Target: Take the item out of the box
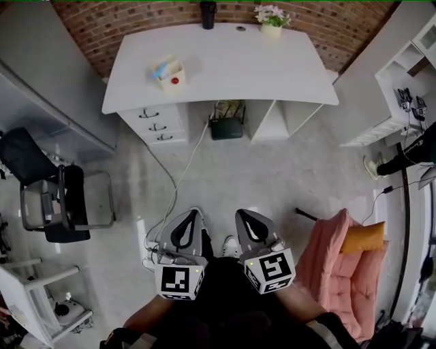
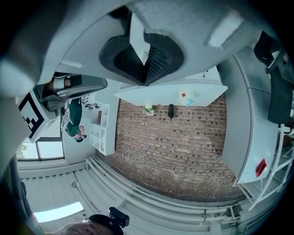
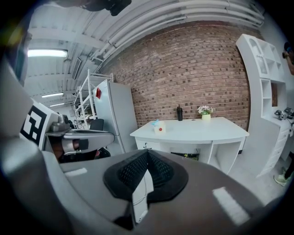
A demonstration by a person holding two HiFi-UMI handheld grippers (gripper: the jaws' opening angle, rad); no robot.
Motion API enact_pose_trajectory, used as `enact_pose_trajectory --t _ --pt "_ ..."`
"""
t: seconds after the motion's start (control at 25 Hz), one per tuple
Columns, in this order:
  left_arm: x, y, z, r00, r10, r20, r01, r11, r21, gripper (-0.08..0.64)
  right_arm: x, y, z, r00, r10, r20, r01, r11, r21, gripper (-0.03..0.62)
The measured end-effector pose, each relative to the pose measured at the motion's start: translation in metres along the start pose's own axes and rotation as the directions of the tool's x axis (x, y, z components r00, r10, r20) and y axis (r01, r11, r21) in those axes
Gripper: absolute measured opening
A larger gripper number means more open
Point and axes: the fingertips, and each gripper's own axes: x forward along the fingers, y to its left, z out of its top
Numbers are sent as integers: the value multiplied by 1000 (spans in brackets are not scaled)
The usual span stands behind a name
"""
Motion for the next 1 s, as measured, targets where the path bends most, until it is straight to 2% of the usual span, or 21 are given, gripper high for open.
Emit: enact_pose_trajectory --t 0.48,1.0 --pt "42 85 38 999 -3 37 3 1000 -7 5 92 13 53 1000 -12 11 12 1000 -24 2" --pt "46 146 53 997 27 76 -25 999 -30 5 144 34 85 1000 -16 -1 16 997 -75 1"
